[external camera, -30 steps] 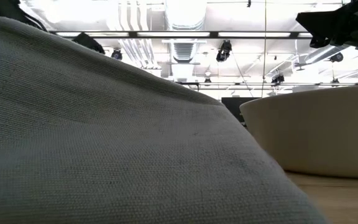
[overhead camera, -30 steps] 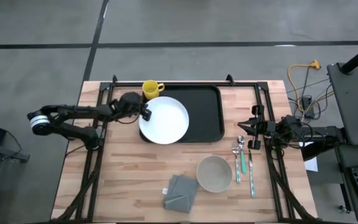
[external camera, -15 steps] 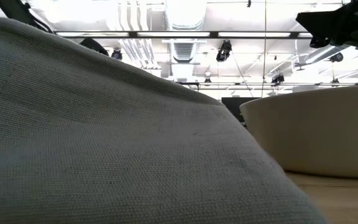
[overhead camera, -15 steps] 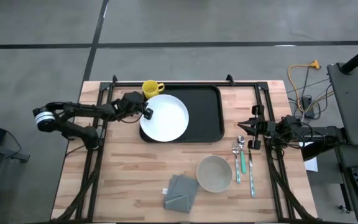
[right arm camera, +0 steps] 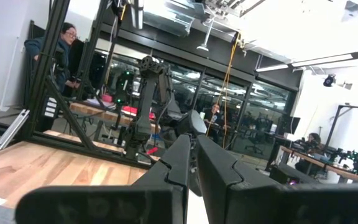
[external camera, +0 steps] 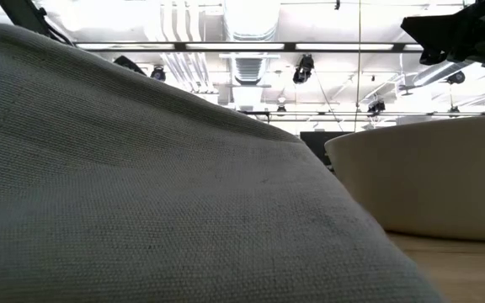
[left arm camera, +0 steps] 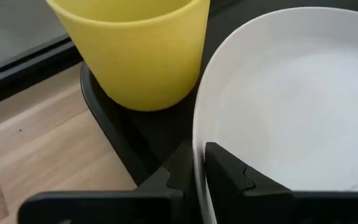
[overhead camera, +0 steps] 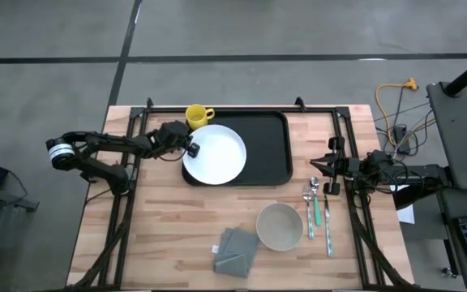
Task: Set up tray
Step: Put the white plate on the black serving tray, then put the gray bowl on the white plate
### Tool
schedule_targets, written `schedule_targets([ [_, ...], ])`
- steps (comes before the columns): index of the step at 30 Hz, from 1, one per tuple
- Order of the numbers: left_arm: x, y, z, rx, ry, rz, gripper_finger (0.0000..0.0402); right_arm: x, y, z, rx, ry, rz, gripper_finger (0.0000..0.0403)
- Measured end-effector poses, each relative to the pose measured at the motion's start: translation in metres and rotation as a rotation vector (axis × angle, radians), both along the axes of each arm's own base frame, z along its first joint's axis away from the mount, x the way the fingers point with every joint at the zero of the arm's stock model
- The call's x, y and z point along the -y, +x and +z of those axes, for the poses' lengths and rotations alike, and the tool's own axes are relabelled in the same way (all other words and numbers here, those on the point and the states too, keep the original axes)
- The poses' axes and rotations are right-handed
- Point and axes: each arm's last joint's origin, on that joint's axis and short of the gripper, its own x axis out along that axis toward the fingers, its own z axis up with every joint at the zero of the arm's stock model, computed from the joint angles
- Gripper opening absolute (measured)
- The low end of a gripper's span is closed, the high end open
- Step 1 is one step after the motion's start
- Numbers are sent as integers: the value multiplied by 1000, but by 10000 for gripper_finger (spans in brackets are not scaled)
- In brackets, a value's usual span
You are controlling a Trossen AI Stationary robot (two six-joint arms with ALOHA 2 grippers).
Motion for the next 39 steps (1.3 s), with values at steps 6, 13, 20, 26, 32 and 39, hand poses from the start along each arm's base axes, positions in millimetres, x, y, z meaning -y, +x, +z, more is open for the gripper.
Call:
schedule_targets([
  [6,0,0,0,-12,6,-15,56,0,0,0,0,0,0,18],
  [13,0,0,1,-17,15,-26,100,0,0,0,0,0,0,18],
  [20,9,-5,14,32,-34,-101,108,0,0,0,0,0,0,18],
  [26,29,-16,25,11,-111,-195,108,0,0,0,0,0,0,18],
  [32,67,-22,38,69,-204,-469,108,0,0,0,0,0,0,18],
  [39,123,-37,46,211,-160,-845,108,0,0,0,0,0,0,18],
])
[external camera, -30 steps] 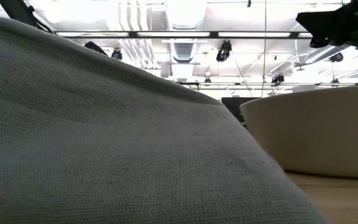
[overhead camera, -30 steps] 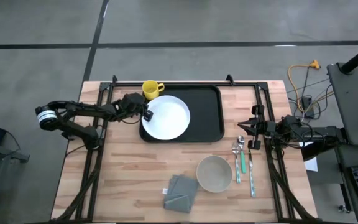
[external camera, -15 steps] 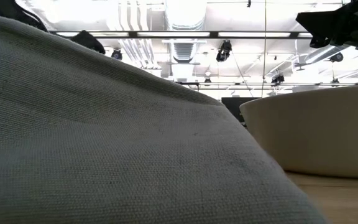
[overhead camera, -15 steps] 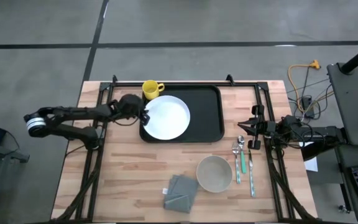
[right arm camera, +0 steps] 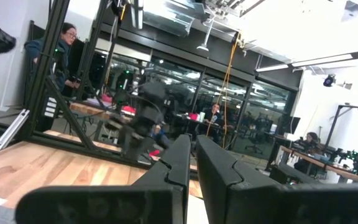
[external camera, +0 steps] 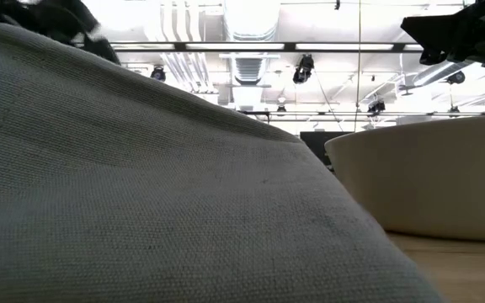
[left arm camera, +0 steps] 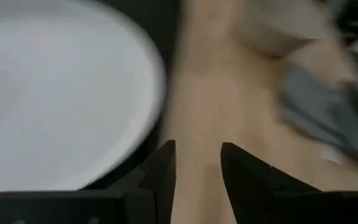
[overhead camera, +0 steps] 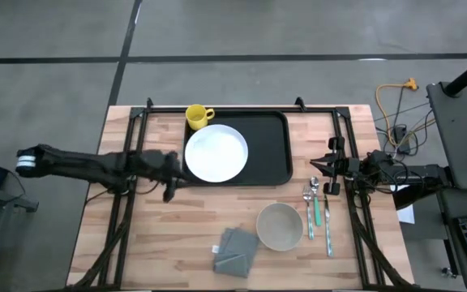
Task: Set up tray
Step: Put the gray bowl on the white plate
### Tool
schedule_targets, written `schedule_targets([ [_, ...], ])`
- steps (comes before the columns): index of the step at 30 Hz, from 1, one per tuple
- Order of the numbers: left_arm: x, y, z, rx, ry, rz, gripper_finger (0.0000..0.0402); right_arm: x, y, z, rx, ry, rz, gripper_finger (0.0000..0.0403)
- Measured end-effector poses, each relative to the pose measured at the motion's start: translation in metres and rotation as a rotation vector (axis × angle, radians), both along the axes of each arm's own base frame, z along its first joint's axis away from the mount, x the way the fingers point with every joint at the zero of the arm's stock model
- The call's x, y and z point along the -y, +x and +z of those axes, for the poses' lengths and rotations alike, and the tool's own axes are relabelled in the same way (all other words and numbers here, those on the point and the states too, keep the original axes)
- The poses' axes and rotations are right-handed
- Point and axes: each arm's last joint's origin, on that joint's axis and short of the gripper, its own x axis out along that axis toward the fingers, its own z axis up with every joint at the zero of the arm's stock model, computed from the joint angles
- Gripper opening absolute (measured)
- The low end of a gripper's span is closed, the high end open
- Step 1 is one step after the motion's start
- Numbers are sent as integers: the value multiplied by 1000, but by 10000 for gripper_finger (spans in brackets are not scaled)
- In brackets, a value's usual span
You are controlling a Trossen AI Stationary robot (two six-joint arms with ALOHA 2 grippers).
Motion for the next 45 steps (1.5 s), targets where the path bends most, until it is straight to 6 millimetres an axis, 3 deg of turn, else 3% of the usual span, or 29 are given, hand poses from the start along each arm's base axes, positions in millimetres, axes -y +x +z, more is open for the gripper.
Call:
schedule_targets([
  [5,12,-18,9,178,46,-99,108,0,0,0,0,0,0,18],
  [21,11,-67,13,707,147,-100,108,0,0,0,0,0,0,18],
  [28,10,-63,16,745,151,-89,108,0,0,0,0,0,0,18],
  [33,10,-58,0,817,176,-78,108,0,0,0,0,0,0,18],
  [45,10,-56,-4,767,233,-85,108,0,0,0,4,23,10,18],
])
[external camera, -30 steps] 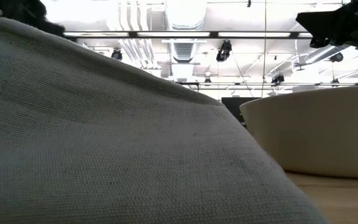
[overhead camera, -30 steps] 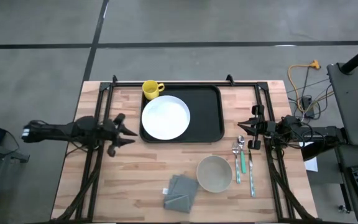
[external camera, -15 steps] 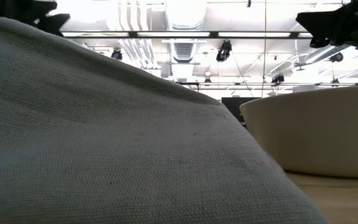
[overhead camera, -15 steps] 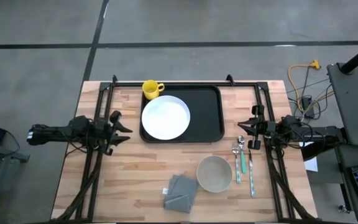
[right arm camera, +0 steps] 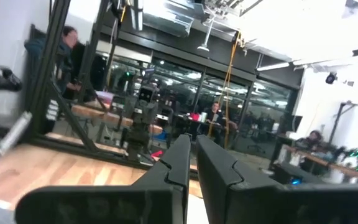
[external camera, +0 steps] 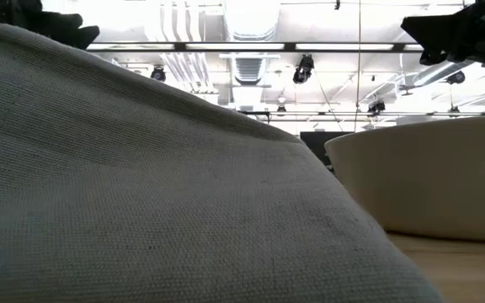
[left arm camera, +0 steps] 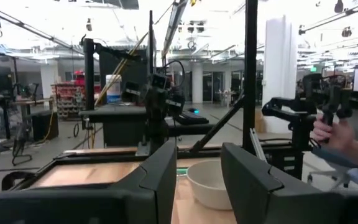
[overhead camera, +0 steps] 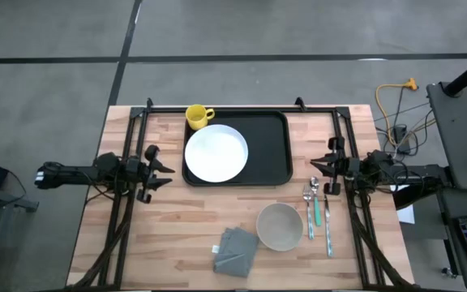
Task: Set up tray
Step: Put the gray bowl on the white plate
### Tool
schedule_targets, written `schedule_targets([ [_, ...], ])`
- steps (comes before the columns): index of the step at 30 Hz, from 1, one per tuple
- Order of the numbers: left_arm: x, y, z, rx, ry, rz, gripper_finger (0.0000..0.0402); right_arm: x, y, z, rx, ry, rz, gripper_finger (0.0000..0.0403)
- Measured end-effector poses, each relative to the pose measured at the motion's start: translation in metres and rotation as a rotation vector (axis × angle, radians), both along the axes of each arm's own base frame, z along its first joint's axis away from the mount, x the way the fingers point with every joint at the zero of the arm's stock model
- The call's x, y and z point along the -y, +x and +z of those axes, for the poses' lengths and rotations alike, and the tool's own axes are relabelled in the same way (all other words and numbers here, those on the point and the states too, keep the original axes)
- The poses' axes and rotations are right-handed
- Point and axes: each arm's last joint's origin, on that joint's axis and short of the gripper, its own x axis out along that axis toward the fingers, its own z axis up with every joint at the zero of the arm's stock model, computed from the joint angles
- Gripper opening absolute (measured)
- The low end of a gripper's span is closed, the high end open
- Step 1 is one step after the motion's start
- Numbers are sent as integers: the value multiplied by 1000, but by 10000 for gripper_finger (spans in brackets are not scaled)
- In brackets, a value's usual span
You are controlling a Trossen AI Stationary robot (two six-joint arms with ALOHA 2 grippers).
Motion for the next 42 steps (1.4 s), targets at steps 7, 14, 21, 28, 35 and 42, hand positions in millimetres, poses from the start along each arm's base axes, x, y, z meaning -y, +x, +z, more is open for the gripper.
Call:
schedule_targets([
  [7,0,3,-2,-30,1,0,108,0,-6,14,167,231,88,18],
  [14,0,6,-6,-78,2,0,108,1,-13,45,89,362,94,18],
  [21,0,10,-11,-132,3,0,108,1,-19,90,-111,340,51,18],
  [28,0,14,-17,-188,5,0,108,1,-2,109,-274,460,41,18],
  [35,0,18,-22,-244,6,0,108,0,20,102,-555,478,13,18],
  [42,1,20,-21,-263,3,-1,108,0,37,104,-641,431,-7,18],
])
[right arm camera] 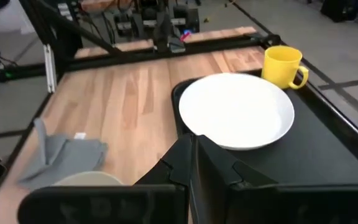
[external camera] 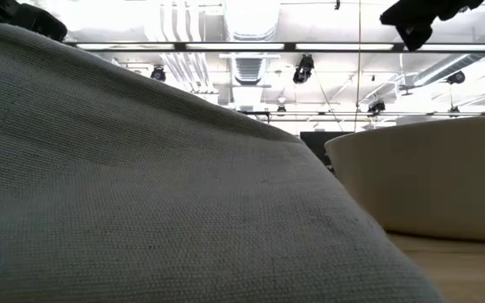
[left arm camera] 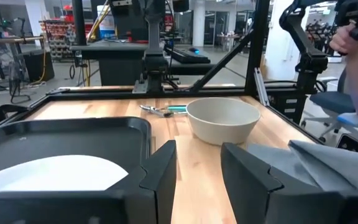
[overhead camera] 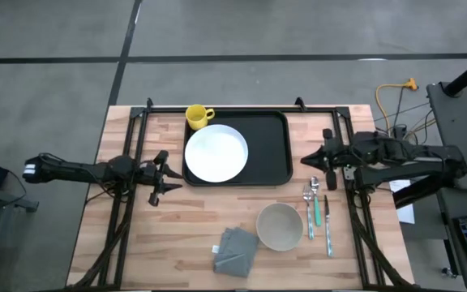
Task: Set up tray
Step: Put the gray bowl on the white plate
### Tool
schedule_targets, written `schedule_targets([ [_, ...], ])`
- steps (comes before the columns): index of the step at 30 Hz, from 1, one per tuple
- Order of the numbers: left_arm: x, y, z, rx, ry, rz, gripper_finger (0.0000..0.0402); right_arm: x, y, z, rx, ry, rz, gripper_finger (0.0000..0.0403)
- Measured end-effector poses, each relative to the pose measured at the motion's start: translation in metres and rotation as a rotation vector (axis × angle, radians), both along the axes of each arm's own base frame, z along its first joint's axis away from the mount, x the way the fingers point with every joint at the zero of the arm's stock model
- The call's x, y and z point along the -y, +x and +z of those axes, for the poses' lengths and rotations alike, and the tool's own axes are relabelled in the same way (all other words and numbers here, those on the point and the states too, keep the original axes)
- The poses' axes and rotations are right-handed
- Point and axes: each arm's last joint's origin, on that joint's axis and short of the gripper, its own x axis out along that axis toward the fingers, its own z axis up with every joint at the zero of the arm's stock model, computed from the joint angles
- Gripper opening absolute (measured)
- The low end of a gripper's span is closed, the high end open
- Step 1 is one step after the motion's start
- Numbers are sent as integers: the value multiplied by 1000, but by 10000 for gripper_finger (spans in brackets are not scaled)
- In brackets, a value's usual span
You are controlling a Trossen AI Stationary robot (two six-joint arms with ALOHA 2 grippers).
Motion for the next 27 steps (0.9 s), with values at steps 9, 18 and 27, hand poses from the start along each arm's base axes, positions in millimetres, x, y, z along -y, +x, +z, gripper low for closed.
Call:
schedule_targets([
  [9,0,1,10,31,-14,1,108,0,15,-17,-152,-4,2,18],
  [18,0,0,17,124,2,0,108,0,31,-42,-375,12,-7,18],
  [27,0,-1,17,199,3,0,108,-2,45,-54,-458,-5,49,18],
])
